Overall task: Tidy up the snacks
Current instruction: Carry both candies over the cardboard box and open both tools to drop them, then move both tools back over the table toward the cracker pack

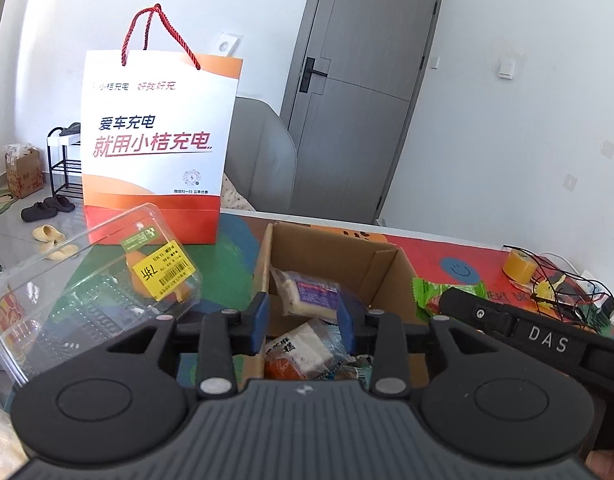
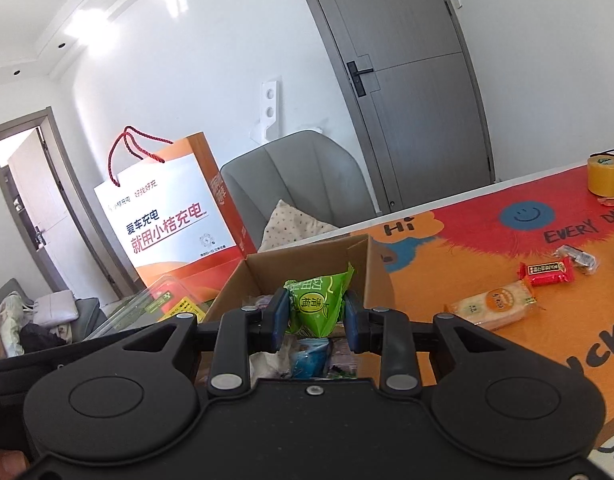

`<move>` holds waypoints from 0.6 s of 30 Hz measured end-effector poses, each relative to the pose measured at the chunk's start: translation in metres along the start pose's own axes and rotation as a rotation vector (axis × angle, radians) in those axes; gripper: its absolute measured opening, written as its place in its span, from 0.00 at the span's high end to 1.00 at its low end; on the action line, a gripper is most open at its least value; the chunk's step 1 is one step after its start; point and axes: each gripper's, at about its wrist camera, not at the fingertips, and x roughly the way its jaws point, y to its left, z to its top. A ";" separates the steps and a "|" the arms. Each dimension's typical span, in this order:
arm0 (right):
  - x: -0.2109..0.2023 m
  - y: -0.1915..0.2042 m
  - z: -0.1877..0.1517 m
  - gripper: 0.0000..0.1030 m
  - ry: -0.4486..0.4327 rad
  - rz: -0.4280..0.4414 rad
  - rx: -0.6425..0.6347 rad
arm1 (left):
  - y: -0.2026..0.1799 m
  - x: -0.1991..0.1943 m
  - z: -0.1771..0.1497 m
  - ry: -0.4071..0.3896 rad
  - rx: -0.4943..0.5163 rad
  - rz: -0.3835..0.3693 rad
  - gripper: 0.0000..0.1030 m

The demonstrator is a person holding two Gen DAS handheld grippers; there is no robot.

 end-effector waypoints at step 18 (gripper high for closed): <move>-0.018 -0.029 -0.003 0.46 0.010 -0.062 0.068 | -0.027 0.005 -0.007 -0.017 0.052 -0.004 0.16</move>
